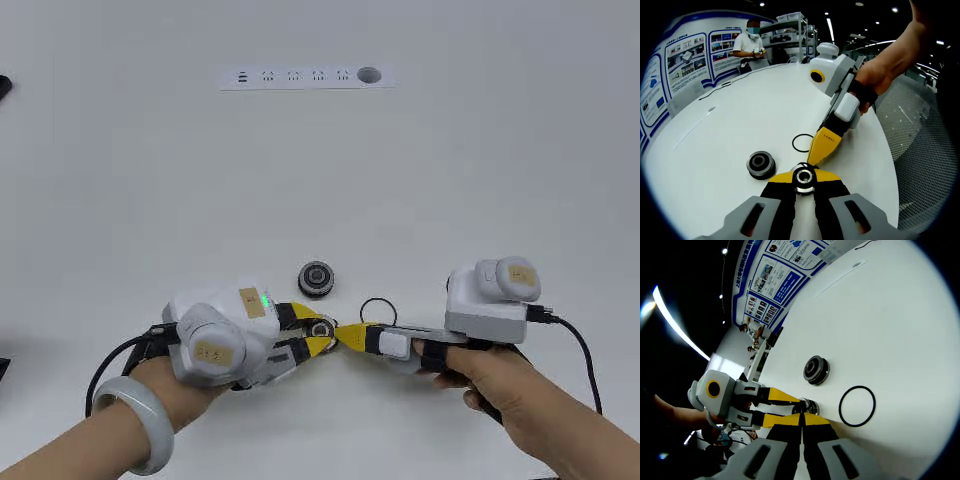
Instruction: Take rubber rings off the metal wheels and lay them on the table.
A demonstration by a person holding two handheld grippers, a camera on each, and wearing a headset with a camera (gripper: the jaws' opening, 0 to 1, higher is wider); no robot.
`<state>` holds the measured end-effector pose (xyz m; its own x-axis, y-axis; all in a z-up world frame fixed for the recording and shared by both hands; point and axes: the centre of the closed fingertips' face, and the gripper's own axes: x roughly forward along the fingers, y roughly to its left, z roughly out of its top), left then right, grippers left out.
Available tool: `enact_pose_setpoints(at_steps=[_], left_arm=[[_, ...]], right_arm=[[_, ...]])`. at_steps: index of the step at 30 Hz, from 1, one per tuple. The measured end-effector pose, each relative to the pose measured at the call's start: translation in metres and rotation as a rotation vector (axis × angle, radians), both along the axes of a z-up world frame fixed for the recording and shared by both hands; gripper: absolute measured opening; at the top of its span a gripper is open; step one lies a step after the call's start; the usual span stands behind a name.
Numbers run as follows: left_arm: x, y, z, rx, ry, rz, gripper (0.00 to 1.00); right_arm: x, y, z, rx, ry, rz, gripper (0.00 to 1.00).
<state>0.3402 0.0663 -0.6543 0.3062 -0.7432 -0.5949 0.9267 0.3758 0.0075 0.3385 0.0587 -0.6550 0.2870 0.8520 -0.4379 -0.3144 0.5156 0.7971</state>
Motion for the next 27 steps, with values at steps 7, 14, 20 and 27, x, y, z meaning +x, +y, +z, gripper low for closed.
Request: enact_pose_setpoints(at_steps=[7,14,20,27], left_arm=[[0.000,0.000,0.000,0.001,0.000,-0.003,0.13],[-0.001,-0.001,0.001,0.000,-0.001,-0.006,0.13],[0.000,0.000,0.000,0.000,-0.003,-0.009,0.13],[0.000,0.000,0.000,0.007,-0.009,-0.018,0.13]], right_arm=[[-0.001,0.006,0.005,0.022,-0.007,0.008,0.01],[-0.002,0.004,0.008,0.031,-0.010,0.020,0.01],[-0.006,0.009,0.014,0.062,-0.015,0.040,0.01],[-0.002,0.004,0.009,0.036,-0.016,0.019,0.02]])
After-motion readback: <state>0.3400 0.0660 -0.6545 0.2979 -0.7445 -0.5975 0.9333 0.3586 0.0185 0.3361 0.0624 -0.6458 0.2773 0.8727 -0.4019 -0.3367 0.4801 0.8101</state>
